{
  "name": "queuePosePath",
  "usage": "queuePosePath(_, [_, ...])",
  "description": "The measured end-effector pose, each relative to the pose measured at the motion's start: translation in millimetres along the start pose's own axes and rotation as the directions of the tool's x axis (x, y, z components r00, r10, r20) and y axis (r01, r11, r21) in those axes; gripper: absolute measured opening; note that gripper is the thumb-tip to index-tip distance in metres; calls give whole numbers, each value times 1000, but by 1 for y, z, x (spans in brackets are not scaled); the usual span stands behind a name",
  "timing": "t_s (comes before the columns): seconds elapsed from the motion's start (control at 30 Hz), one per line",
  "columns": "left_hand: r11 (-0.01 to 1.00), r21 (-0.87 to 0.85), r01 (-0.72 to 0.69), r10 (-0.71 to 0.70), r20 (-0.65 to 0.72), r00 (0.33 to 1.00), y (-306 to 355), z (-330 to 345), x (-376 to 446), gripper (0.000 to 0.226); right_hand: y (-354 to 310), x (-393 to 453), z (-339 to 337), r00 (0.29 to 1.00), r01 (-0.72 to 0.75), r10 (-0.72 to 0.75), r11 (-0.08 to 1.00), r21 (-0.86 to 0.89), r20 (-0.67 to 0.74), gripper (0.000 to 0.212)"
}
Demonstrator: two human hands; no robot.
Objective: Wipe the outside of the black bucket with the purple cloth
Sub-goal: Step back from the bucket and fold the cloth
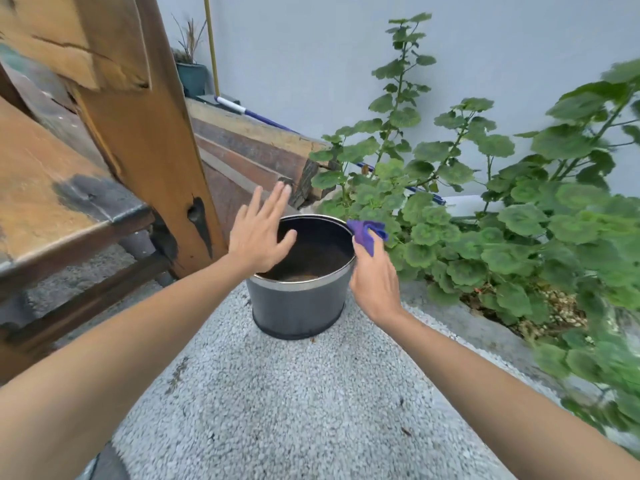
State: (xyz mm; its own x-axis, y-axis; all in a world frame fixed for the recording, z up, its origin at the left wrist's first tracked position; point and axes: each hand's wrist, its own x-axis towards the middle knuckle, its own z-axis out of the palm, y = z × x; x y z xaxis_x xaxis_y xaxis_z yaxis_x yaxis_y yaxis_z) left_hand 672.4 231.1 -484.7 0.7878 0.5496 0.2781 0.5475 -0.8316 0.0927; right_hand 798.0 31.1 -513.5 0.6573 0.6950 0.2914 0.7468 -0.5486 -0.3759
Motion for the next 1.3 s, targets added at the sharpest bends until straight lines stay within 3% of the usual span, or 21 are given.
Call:
queuePosePath(0.13, [983, -70, -170, 176, 88, 981, 36, -40, 12, 99, -16, 4, -43, 999, 33, -32, 998, 52, -8, 72])
queuePosePath(0.23, [900, -424, -101, 180, 150, 972, 60, -78, 21, 99, -27, 15, -84, 1000, 5, -5, 955, 295, -1, 70])
queuePosePath(0.3, [807, -587, 61, 91, 226, 970, 76, -111, 28, 83, -37, 20, -116, 1000, -12, 14, 890, 456, 0, 76])
queuePosePath(0.4, [662, -679, 318, -139, 306, 942, 98, -164, 35, 17, -56, 29, -173, 999, -41, 29, 823, 566, 29, 92])
queuePosePath(0.47, [412, -722, 556, -181, 534, 826, 111, -200, 45, 32, -72, 38, -216, 997, -68, 26, 797, 601, 79, 94])
queuePosePath(0.53, [70, -679, 731, -65, 728, 682, 124, -237, 50, 45, -90, 44, -258, 992, -104, 38, 767, 633, 118, 92])
queuePosePath(0.63, [-345, -617, 708, 9, 752, 660, 138, -284, 59, 33, -112, 55, -312, 991, -114, 36, 727, 678, 127, 81])
queuePosePath(0.7, [-465, -579, 670, 35, 744, 668, 148, -320, 65, 29, -128, 64, -350, 987, -159, 82, 686, 710, 142, 74])
queuePosePath(0.83, [-524, -551, 649, 34, 748, 663, 171, -400, 76, 17, -159, 74, -423, 979, -201, 156, 630, 750, 132, 65])
queuePosePath(1.03, [-563, -480, 673, 130, 752, 646, 192, -515, 88, 24, -199, 83, -517, 947, -229, 311, 478, 848, 80, 59])
queuePosePath(1.17, [-561, -513, 650, 104, 735, 670, 197, -572, 92, 29, -219, 97, -576, 838, -249, 533, 185, 951, 116, 65])
queuePosePath(1.3, [-438, -654, 616, 5, 684, 730, 202, -626, 108, 39, -228, 102, -620, 761, -218, 617, -49, 975, 201, 83])
